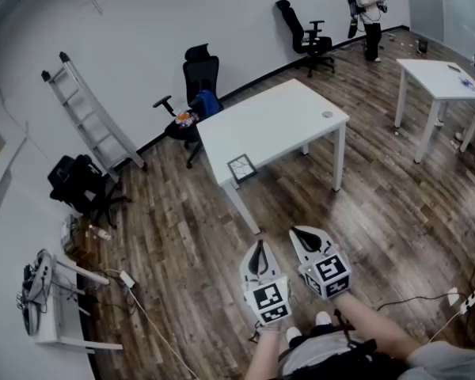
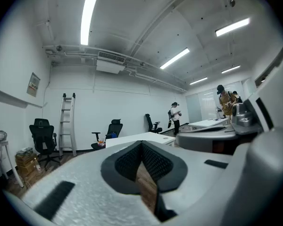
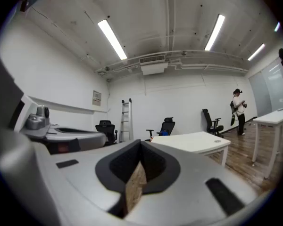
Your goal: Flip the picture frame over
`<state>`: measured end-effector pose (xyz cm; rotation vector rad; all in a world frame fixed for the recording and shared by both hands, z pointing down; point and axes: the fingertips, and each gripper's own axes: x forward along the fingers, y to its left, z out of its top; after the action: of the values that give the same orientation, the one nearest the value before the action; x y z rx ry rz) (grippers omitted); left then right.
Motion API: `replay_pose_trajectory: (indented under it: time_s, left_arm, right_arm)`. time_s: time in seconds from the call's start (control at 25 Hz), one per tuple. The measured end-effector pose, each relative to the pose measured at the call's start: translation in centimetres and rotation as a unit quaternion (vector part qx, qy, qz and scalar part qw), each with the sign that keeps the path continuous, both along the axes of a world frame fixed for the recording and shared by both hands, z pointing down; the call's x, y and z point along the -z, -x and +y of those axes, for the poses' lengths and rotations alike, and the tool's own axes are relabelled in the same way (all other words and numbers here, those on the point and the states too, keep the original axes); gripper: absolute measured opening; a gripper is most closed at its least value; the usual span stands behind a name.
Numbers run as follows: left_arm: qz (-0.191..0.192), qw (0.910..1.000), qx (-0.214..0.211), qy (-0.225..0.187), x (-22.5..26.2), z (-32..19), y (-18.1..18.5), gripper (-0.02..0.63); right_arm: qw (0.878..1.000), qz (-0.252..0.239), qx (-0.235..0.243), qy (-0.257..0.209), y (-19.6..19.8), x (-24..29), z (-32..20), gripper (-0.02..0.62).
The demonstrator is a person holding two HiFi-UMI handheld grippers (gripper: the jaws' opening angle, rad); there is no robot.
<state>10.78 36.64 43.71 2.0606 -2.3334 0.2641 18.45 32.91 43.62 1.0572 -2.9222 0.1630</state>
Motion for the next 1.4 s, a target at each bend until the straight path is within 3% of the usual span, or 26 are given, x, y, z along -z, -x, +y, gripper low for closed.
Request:
replay_pose_trajectory:
  time_s: [0.76,1.4]
  left_arm:
    - [0.005,0.9999,0.012,0.007,-0.5,-1.0,0.1,0.002]
    - [0.006,0.9987,0.049,0.008,-1.0,-3.3,0.0,0.002]
  right_arm:
    - [1.0,-0.01,0.02,-0.001,0.4,0.1,-0.8,0.009]
    - [0.999,0.002,0.045,0.004,0.4,-0.4,-4.0,0.009]
